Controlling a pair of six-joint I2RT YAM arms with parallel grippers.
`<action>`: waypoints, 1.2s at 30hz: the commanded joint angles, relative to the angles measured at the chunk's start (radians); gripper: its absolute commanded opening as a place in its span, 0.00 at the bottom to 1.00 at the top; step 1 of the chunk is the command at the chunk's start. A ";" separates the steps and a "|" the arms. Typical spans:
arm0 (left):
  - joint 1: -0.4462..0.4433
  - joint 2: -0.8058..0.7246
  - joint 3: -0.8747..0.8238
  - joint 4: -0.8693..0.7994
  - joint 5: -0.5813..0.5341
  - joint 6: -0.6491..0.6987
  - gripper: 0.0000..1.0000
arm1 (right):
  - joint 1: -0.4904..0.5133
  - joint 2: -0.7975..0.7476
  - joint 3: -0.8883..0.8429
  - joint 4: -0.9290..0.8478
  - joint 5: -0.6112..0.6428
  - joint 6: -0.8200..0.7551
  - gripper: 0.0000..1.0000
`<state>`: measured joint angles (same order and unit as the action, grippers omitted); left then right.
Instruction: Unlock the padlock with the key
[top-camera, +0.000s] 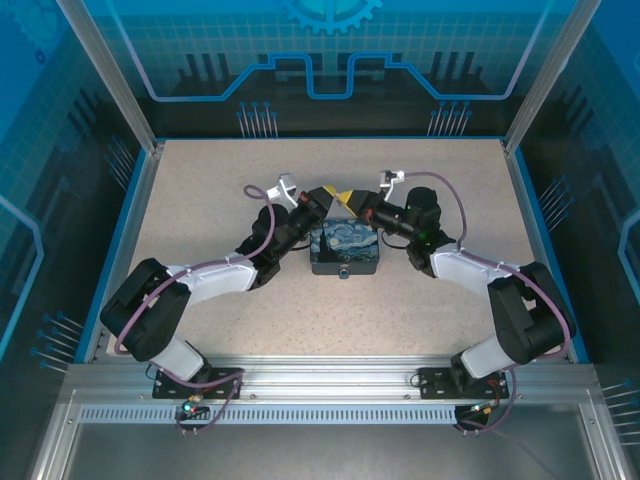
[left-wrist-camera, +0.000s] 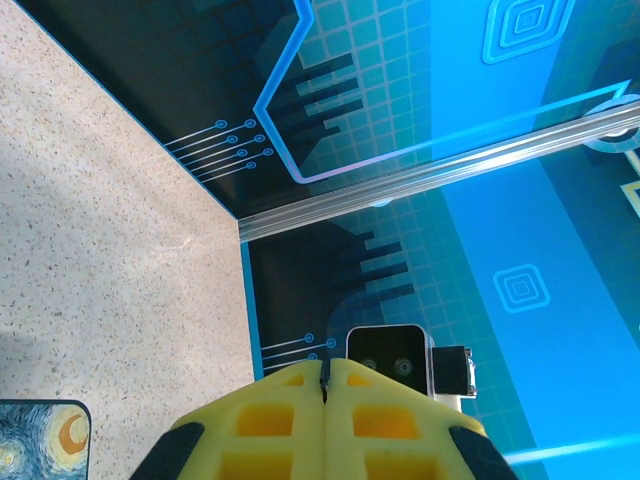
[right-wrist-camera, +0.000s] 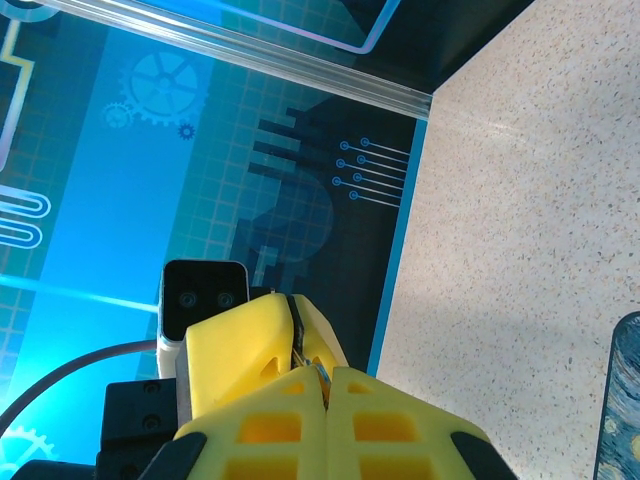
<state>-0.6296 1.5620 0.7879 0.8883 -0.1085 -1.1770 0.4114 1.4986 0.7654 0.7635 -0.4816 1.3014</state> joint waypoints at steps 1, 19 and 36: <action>-0.010 -0.043 -0.013 0.010 -0.013 0.014 0.16 | -0.010 -0.042 -0.021 0.001 -0.007 -0.019 0.00; 0.025 -0.414 -0.055 -0.671 0.152 0.352 0.89 | -0.059 -0.236 -0.119 -0.402 0.029 -0.213 0.00; -0.241 -0.439 -0.309 -0.760 0.070 0.541 0.99 | -0.199 -0.345 -0.270 -0.554 -0.003 -0.285 0.00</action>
<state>-0.8391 1.1015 0.4885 0.1158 0.0170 -0.6926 0.2291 1.1770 0.5209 0.2462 -0.4725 1.0580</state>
